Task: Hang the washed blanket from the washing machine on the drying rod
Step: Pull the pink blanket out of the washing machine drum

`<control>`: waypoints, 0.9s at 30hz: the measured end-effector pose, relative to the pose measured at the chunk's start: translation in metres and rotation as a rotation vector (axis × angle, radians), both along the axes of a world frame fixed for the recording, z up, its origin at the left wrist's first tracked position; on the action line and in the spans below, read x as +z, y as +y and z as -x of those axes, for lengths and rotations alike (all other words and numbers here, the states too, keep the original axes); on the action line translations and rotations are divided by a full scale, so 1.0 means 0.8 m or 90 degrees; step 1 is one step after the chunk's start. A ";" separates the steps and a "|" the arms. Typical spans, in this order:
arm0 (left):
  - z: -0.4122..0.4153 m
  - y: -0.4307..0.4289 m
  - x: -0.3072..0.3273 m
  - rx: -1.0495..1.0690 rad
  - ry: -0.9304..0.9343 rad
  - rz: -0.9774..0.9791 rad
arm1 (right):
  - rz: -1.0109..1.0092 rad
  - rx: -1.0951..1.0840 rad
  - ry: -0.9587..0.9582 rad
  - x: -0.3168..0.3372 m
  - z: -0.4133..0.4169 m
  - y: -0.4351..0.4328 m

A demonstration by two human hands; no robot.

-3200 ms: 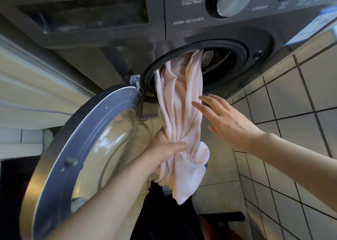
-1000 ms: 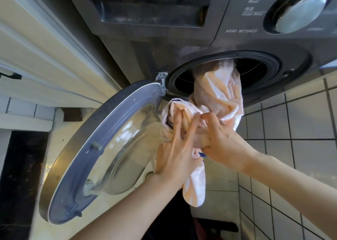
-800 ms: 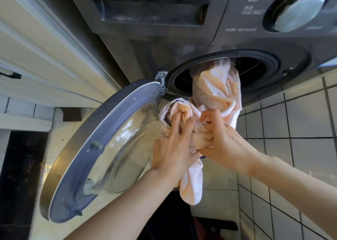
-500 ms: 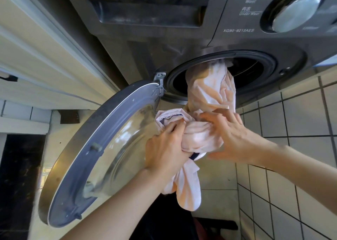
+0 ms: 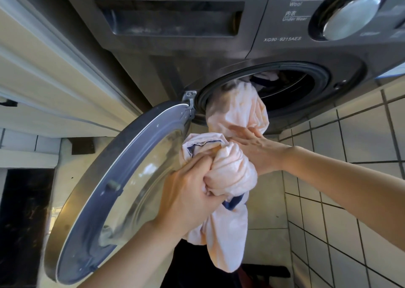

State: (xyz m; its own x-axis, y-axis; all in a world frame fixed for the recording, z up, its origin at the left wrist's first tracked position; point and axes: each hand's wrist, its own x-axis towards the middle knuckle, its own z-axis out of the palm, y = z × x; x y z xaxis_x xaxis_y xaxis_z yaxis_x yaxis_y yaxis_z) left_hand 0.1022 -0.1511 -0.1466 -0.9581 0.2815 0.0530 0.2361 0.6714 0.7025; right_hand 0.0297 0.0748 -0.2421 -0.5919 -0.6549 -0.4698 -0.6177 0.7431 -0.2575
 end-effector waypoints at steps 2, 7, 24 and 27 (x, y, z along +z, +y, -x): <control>-0.002 -0.005 0.006 -0.003 0.003 -0.020 | -0.003 -0.007 -0.025 -0.007 0.004 -0.005; 0.000 -0.015 0.015 0.004 -0.010 -0.080 | 0.030 -0.024 0.004 -0.017 0.010 -0.028; 0.005 -0.018 0.005 -0.023 -0.088 0.080 | -0.139 0.022 0.085 0.017 0.061 0.047; 0.012 -0.004 -0.005 -0.107 -0.046 0.198 | -0.233 -0.032 0.127 0.019 0.069 0.053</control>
